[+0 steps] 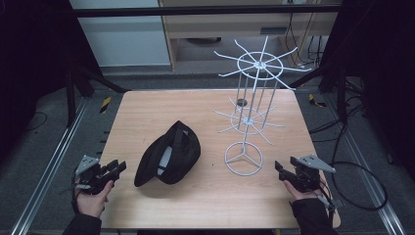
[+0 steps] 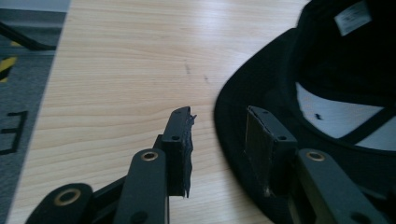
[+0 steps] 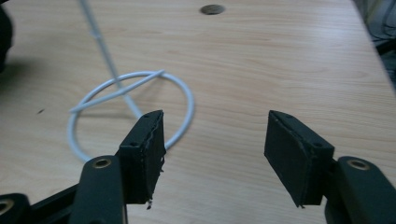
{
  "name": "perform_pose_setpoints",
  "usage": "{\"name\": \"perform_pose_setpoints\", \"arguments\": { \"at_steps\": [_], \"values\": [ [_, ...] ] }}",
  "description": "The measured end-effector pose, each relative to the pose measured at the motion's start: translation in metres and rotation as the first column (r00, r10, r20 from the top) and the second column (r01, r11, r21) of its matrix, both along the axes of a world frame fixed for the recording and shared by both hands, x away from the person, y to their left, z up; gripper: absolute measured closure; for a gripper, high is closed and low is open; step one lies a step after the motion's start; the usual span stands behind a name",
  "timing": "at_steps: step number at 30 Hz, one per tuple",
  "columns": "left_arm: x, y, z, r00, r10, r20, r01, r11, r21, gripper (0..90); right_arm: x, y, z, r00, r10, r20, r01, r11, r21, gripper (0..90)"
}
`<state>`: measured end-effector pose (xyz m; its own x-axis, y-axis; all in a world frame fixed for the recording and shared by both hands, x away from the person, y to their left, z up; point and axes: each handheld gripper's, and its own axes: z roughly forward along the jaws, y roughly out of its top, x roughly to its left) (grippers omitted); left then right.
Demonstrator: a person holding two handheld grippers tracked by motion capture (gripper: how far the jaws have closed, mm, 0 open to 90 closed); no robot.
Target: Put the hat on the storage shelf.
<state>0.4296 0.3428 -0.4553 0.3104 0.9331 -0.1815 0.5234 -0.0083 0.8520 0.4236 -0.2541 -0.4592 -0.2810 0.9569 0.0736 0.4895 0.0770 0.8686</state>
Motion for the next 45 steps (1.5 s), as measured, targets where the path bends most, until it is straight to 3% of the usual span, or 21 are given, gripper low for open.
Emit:
{"name": "perform_pose_setpoints", "arguments": {
  "at_steps": [2, 3, 7, 11, 15, 19, 23, 25, 26, 28, 29, 30, 33, 34, 35, 36, 37, 39, 40, 42, 45],
  "values": [
    [-0.002, -0.004, 0.002, 0.9999, -0.017, 0.003, 0.017, 0.9999, 0.0, 60.2, -0.003, 0.01, 0.001, 0.999, 0.043, -0.006, -0.043, 0.9987, -0.029, 40.5],
    [-0.002, -0.004, 0.002, 0.9999, -0.017, 0.003, 0.017, 0.9999, 0.0, 60.2, -0.003, 0.01, 0.001, 0.999, 0.043, -0.006, -0.043, 0.9987, -0.029, 40.5],
    [-0.009, -0.016, 0.005, 0.9978, -0.066, 0.005, 0.066, 0.9977, 0.013, 60.1, -0.01, 0.029, 0.002, 0.991, 0.132, -0.024, -0.132, 0.9909, -0.026, 43.0],
    [-0.013, -0.023, 0.008, 0.9956, -0.093, 0.016, 0.092, 0.9951, 0.035, 58.9, -0.014, 0.036, 0.005, 0.9867, 0.161, -0.021, -0.161, 0.9867, -0.02, 44.6],
    [-0.018, -0.029, 0.017, 0.9915, -0.118, 0.055, 0.116, 0.9925, 0.04, 56.1, -0.016, 0.045, 0.004, 0.9813, 0.188, -0.043, -0.189, 0.9819, -0.016, 46.5],
    [-0.02, -0.035, 0.029, 0.9845, -0.152, 0.089, 0.148, 0.9879, 0.046, 53.4, -0.013, 0.043, 0.001, 0.9812, 0.186, -0.052, -0.187, 0.9821, -0.022, 47.6],
    [-0.025, -0.049, 0.041, 0.972, -0.208, 0.11, 0.203, 0.9777, 0.055, 51.0, -0.013, 0.041, 0.001, 0.9824, 0.179, -0.054, -0.18, 0.9837, -0.011, 49.1],
    [-0.029, -0.058, 0.046, 0.9629, -0.245, 0.113, 0.238, 0.9687, 0.071, 48.7, -0.013, 0.04, 0.001, 0.9824, 0.179, -0.055, -0.18, 0.9836, -0.015, 50.2],
    [-0.029, -0.058, 0.046, 0.9629, -0.245, 0.113, 0.238, 0.9687, 0.071, 47.2, -0.013, 0.04, 0.001, 0.9824, 0.179, -0.055, -0.18, 0.9836, -0.015, 50.2],
    [-0.034, -0.065, 0.051, 0.9543, -0.272, 0.123, 0.264, 0.9611, 0.081, 46.3, -0.013, 0.039, 0.0, 0.9821, 0.181, -0.053, -0.182, 0.983, -0.021, 51.3],
    [-0.038, -0.07, 0.057, 0.9461, -0.296, 0.131, 0.287, 0.9542, 0.085, 46.0, -0.012, 0.039, 0.0, 0.9819, 0.18, -0.058, -0.181, 0.9833, -0.015, 51.5],
    [-0.038, -0.07, 0.057, 0.9461, -0.296, 0.131, 0.287, 0.9542, 0.085, 45.6, -0.012, 0.039, 0.0, 0.9819, 0.18, -0.058, -0.181, 0.9833, -0.015, 51.5],
    [-0.043, -0.076, 0.065, 0.9354, -0.32, 0.15, 0.31, 0.9467, 0.088, 45.0, -0.011, 0.037, -0.001, 0.9825, 0.175, -0.063, -0.177, 0.9842, -0.016, 52.1],
    [-0.044, -0.081, 0.068, 0.9291, -0.34, 0.145, 0.329, 0.9394, 0.097, 43.5, -0.011, 0.036, -0.001, 0.9825, 0.175, -0.064, -0.176, 0.9843, -0.012, 52.1],
    [-0.044, -0.081, 0.068, 0.9291, -0.34, 0.145, 0.329, 0.9394, 0.097, 43.0, -0.011, 0.036, -0.001, 0.9825, 0.175, -0.064, -0.176, 0.9843, -0.012, 52.1],
    [-0.044, -0.087, 0.068, 0.9241, -0.357, 0.135, 0.345, 0.9326, 0.104, 42.3, -0.01, 0.036, -0.002, 0.9829, 0.172, -0.065, -0.173, 0.9849, -0.01, 52.1],
    [-0.044, -0.087, 0.068, 0.9241, -0.357, 0.135, 0.345, 0.9326, 0.104, 41.4, -0.01, 0.036, -0.002, 0.9829, 0.172, -0.065, -0.173, 0.9849, -0.01, 52.1],
    [-0.042, -0.095, 0.066, 0.9197, -0.374, 0.119, 0.362, 0.9253, 0.115, 40.7, -0.01, 0.036, -0.002, 0.9827, 0.173, -0.065, -0.174, 0.9847, -0.009, 52.2],
    [-0.041, -0.102, 0.064, 0.9149, -0.39, 0.105, 0.376, 0.9177, 0.126, 39.9, -0.011, 0.036, -0.002, 0.9822, 0.178, -0.06, -0.179, 0.9838, -0.011, 52.2],
    [-0.04, -0.105, 0.063, 0.9127, -0.396, 0.099, 0.383, 0.9147, 0.128, 39.4, -0.012, 0.036, -0.001, 0.9819, 0.182, -0.052, -0.183, 0.9831, -0.011, 52.1],
    [-0.037, -0.116, 0.06, 0.9041, -0.419, 0.083, 0.405, 0.9024, 0.147, 39.1, -0.012, 0.038, 0.0, 0.9805, 0.191, -0.047, -0.191, 0.9816, -0.004, 51.6]
  ]
}}
